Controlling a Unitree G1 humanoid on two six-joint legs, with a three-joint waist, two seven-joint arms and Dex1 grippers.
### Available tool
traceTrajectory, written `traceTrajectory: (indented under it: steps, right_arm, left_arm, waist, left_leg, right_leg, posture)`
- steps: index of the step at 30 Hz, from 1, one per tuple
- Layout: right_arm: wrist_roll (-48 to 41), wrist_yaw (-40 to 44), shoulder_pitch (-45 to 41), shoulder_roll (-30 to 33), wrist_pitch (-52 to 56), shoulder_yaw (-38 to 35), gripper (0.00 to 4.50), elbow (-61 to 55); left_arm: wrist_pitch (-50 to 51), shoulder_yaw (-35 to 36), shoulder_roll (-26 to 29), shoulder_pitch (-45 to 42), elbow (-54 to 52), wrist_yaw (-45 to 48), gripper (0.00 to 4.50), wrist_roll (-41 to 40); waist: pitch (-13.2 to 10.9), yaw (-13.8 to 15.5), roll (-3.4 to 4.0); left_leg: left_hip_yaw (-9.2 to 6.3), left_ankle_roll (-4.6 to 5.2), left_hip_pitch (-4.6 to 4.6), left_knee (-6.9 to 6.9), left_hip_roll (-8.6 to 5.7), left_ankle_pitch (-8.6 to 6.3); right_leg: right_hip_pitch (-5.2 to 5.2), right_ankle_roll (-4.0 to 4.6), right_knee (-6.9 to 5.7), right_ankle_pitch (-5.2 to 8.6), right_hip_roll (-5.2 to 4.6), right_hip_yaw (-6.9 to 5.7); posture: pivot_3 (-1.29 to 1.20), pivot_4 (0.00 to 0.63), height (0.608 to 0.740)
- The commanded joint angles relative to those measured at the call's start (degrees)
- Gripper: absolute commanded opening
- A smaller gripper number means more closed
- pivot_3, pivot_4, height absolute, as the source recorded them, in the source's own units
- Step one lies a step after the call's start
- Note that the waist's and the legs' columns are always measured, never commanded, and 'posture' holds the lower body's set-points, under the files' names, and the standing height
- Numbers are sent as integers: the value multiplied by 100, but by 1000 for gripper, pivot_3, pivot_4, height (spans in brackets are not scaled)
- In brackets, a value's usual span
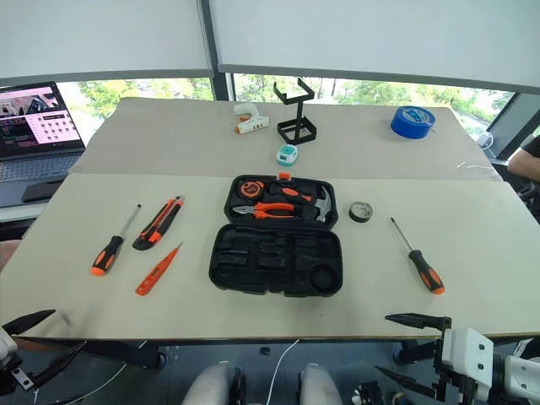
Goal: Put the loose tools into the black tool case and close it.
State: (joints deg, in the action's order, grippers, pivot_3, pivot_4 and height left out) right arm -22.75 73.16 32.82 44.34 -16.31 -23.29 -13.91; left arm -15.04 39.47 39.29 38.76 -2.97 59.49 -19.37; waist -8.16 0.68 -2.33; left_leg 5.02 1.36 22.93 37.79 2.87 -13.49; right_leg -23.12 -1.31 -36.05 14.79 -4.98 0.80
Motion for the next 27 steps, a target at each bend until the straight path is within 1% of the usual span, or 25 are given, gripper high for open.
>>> traceTrajectory:
  steps: [1, 2, 4, 6, 8, 9, 10, 11, 14, 16, 18, 20, 21, 22, 23, 25, 27]
  right_arm:
    - [-36, -268, -305, -136, -110, 15, 4474, 56]
    - [-37, -569, -634, -348, -133, 105, 4474, 60]
    - [-333, -969, -1183, -543, 380, 330, 4474, -170]
    - [-1121, -837, -1659, -479, 1096, 579, 4474, -507]
    - [-1470, -934, -2150, -540, 1407, 751, 4474, -687]
    - [-1456, -991, -2344, -596, 1418, 842, 4474, -739]
    - [-1444, -1045, -2450, -630, 1453, 897, 4474, -790]
    - [-1442, -1062, -2505, -644, 1478, 930, 4474, -826]
    - [-1402, -1113, -2641, -840, 1417, 1129, 4474, -952]
    - [-1257, -1064, -2645, -977, 1253, 1295, 4474, -908]
    - [-1134, -1102, -2683, -1092, 1164, 1371, 4474, -851]
    - [-1026, -1168, -2711, -1166, 1074, 1364, 4474, -815]
    - [-992, -1232, -2720, -1199, 1066, 1336, 4474, -796]
    - [-969, -1278, -2727, -1222, 1065, 1315, 4474, -783]
    - [-957, -1324, -2737, -1245, 1076, 1301, 4474, -766]
    - [-972, -1213, -2743, -1206, 1069, 1316, 4474, -666]
    - [-1099, -1029, -2687, -1060, 1287, 1360, 4474, -616]
  left_arm:
    - [689, 355, 61, 114, -536, -17, 4500, -888]
    - [1343, 465, 125, 153, -850, -73, 4500, -1466]
    - [2285, 742, 248, -9, -1141, -440, 4500, -2271]
    - [2690, 967, 180, -196, -1021, -931, 4500, -2394]
    - [2949, 1040, -52, -117, -947, -1108, 4500, -2429]
    - [3044, 1069, -194, -38, -942, -1148, 4500, -2482]
    - [3155, 1118, -298, 21, -949, -1221, 4500, -2527]
    - [3235, 1157, -364, 53, -966, -1269, 4500, -2549]
    - [3462, 1464, -772, 52, -814, -1634, 4500, -2829]
    - [3733, 1497, -885, 218, -774, -1717, 4500, -2894]
    - [3980, 1414, -835, 448, -1119, -1420, 4500, -3072]
    - [3980, 1370, -620, 332, -1400, -1498, 4500, -2945]
    - [3981, 1300, -407, 162, -1508, -1613, 4500, -2765]
    - [3997, 1253, -261, 43, -1585, -1685, 4500, -2640]
    - [4092, 1208, -101, -151, -1619, -1800, 4500, -2611]
    - [4548, 1029, 378, -733, -1562, -2295, 4500, -2530]
    - [4793, 859, 593, -1342, -1379, -2556, 4500, -2572]
  waist:
    - [0, 1, -2]
    - [1, -1, -20]
    - [-5, -23, -26]
    - [-9, -30, -21]
    - [-15, -55, 10]
    - [-9, -78, 31]
    - [-8, -90, 34]
    - [-7, -93, 30]
    - [6, -63, -7]
    - [13, -50, -18]
    - [14, -53, -21]
    - [13, -24, -18]
    - [12, 9, -18]
    - [10, 41, -13]
    - [10, 54, -13]
    - [14, 71, -16]
    - [16, 64, -16]
  left_leg:
    - [0, 0, 0, 0, 0, 0]
    - [0, 0, -1, 0, 0, 0]
    - [-7, -1, 1, 1, 10, 0]
    - [-9, -3, -11, 4, 15, 1]
    - [-2, -3, -13, 5, 9, 2]
    - [7, 0, -12, 5, 8, 3]
    - [10, 45, -5, 4, 1, 26]
    - [10, 47, -6, 2, -2, 18]
    - [-5, 28, 2, 2, 4, -8]
    - [-14, 21, 1, 3, 8, -16]
    - [-14, 20, 1, 3, 8, -17]
    - [-10, 20, -1, 6, 7, -17]
    - [-9, 20, -5, 7, 4, -17]
    - [-11, 19, -10, 8, 3, -17]
    - [-12, 8, -12, 8, 4, -19]
    - [-9, -2, -12, 8, 4, -18]
    - [-8, 1, -19, 8, 1, -11]
  right_leg:
    - [0, 0, 0, 0, 0, 0]
    - [0, 0, 0, 0, 0, 0]
    - [-3, 0, -9, 0, 8, -3]
    - [-1, -4, -15, 2, 10, -2]
    - [0, 1, -16, -4, 3, 3]
    - [2, 4, -17, -10, -1, 6]
    - [10, -27, -17, -22, -3, 10]
    - [9, -45, -18, -20, -5, 8]
    - [6, -36, -18, -9, 15, -5]
    - [7, -33, -21, 2, 18, -9]
    - [7, -32, -22, 2, 19, -8]
    - [8, -31, -23, 3, 12, -7]
    - [2, -24, -21, 7, 6, -8]
    - [-3, 0, -20, 21, 4, -14]
    - [0, 9, -22, 25, 3, -22]
    - [2, 19, -23, 20, 2, -21]
    - [7, 17, -30, 16, 2, -20]
  posture:
    - [0, 150, 740]
    - [0, 150, 740]
    - [0, 150, 740]
    - [0, 150, 740]
    - [0, 150, 740]
    - [0, 150, 740]
    - [0, 150, 740]
    - [0, 150, 740]
    - [0, 150, 740]
    - [0, 150, 740]
    - [0, 150, 740]
    - [0, 150, 740]
    - [0, 150, 740]
    - [0, 150, 740]
    - [0, 150, 740]
    - [0, 150, 740]
    - [0, 150, 740]
